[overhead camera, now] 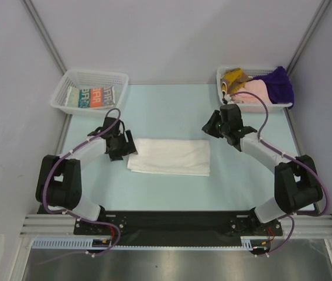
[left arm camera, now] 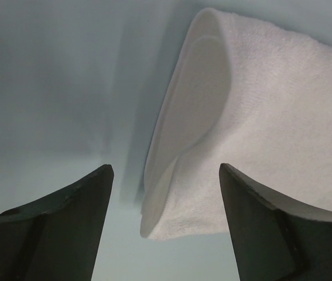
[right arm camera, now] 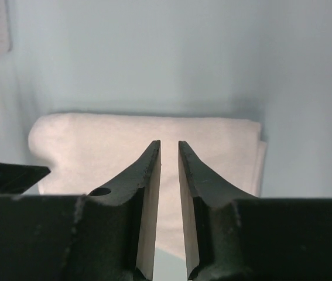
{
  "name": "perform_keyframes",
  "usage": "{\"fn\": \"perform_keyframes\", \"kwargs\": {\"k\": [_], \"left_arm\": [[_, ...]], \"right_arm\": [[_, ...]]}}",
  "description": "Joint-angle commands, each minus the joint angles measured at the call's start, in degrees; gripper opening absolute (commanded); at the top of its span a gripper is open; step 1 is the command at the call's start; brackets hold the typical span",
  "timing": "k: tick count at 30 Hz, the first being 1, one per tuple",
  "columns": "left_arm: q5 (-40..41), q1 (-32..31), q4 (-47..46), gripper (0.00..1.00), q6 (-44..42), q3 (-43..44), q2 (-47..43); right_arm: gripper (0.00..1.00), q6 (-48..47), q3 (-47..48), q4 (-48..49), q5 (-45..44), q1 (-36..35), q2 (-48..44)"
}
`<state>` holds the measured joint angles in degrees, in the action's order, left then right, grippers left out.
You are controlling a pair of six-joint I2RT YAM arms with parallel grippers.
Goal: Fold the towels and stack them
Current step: Neatly place the folded towel into the bin
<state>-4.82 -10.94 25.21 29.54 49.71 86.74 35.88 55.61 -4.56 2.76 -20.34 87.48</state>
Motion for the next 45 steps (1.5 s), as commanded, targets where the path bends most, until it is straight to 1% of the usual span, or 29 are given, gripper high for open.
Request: {"fn": "perform_keyframes", "kwargs": {"k": [1,6,7,13,14,16,17,19,20,22,23,24,26,27,29,30,32,33,35,36,38,39,40,41,42,44,45], "left_arm": [[-2.5,0.4,1.6,0.77,-2.2,1.1,0.6],[-6.6,0.4,0.6,0.72,-3.5,0.9,5.1],[-7.2,0.4,0.5,0.70,-3.7,0.8,6.0],[-11.3,0.0,-2.4,0.62,-3.6,0.9,11.0],[-11.5,-0.1,-2.4,0.56,-3.8,1.3,11.6],[-11.4,-0.5,-2.4,0.49,-3.8,2.7,12.7],[-11.0,-0.9,-2.0,0.35,-3.9,3.2,13.5],[-9.7,-1.4,-1.1,0.24,-4.1,5.6,14.2],[-7.3,-1.9,0.3,0.11,-4.7,6.9,14.3],[-4.1,-2.9,2.6,0.01,-5.5,11.4,15.2],[-0.9,-4.2,4.3,0.00,-6.3,12.9,15.6],[0.8,-4.8,5.5,0.00,-6.7,16.6,16.3],[4.5,-6.5,8.4,0.00,-7.3,20.4,17.4],[8.6,-7.1,9.4,0.00,-7.6,24.5,19.1],[11.8,-8.5,12.6,0.00,-8.3,29.4,21.0],[15.1,-8.9,13.5,0.00,-8.9,34.5,22.4],[18.9,-10.2,17.1,0.00,-10.5,40.3,26.8],[20.5,-10.5,18.2,0.00,-11.1,46.1,28.4],[23.1,-10.8,20.3,0.00,-12.9,51.5,33.3],[24.2,-10.9,21.3,0.00,-13.5,57.5,35.0],[27.7,-10.9,23.6,0.00,-15.6,63.7,40.8],[29.4,-10.9,24.9,0.00,-16.2,70.9,43.2],[31.6,-10.7,26.5,0.01,-17.1,75.0,45.3],[32.4,-10.7,29.6,0.00,-17.5,79.3,49.9],[33.5,-10.6,30.8,0.00,-17.9,87.3,51.7],[35.7,-9.8,32.7,0.00,-18.9,93.2,54.3],[35.8,-9.5,32.3,0.00,-19.2,94.5,54.7]], "right_arm": [[0.24,-2.3,2.6,-3.9,1.8,-3.6,-2.8],[0.25,-1.5,0.5,-1.7,3.5,-6.2,-1.8],[0.25,-1.4,0.4,-1.2,3.8,-6.6,-1.4],[0.25,-1.3,-0.9,0.9,4.4,-6.8,1.9],[0.25,-1.3,-0.9,1.0,4.6,-6.9,2.2],[0.25,-1.4,-0.6,1.3,4.6,-6.9,2.7],[0.25,-1.4,-0.3,1.2,4.9,-6.9,2.7],[0.25,-1.8,0.8,0.5,4.7,-6.8,2.8],[0.25,-2.0,1.5,0.2,4.5,-6.8,3.0],[0.25,-2.4,3.3,-1.0,4.3,-6.9,2.9],[0.25,-2.7,3.8,-1.3,3.7,-6.8,3.0],[0.25,-3.0,4.4,-1.8,3.4,-6.7,3.0],[0.25,-3.4,6.2,-2.8,2.6,-6.5,3.6],[0.25,-3.5,7.0,-3.2,2.3,-6.3,3.7],[0.25,-3.6,8.1,-3.5,2.2,-5.7,4.0],[0.25,-3.6,8.4,-3.5,2.2,-5.3,4.1],[0.25,-3.5,9.0,-3.4,2.4,-4.7,4.3],[0.25,-3.7,9.8,-3.5,2.7,-4.4,4.6],[0.25,-4.1,11.0,-4.4,2.8,-4.1,5.0],[0.25,-4.3,12.0,-4.9,2.8,-3.5,5.5],[0.25,-4.2,12.6,-4.9,3.5,-2.7,5.7],[0.25,-4.2,12.9,-4.9,3.8,-2.0,5.9],[0.25,-4.0,13.4,-4.7,4.4,-1.8,6.2],[0.25,-4.0,13.8,-4.6,4.9,-1.6,6.4],[0.25,-4.1,14.1,-4.6,5.0,-1.7,6.7],[0.25,-4.4,14.9,-4.6,4.8,-1.7,7.1],[0.25,-4.7,15.0,-4.2,4.8,-1.6,7.1]]}}
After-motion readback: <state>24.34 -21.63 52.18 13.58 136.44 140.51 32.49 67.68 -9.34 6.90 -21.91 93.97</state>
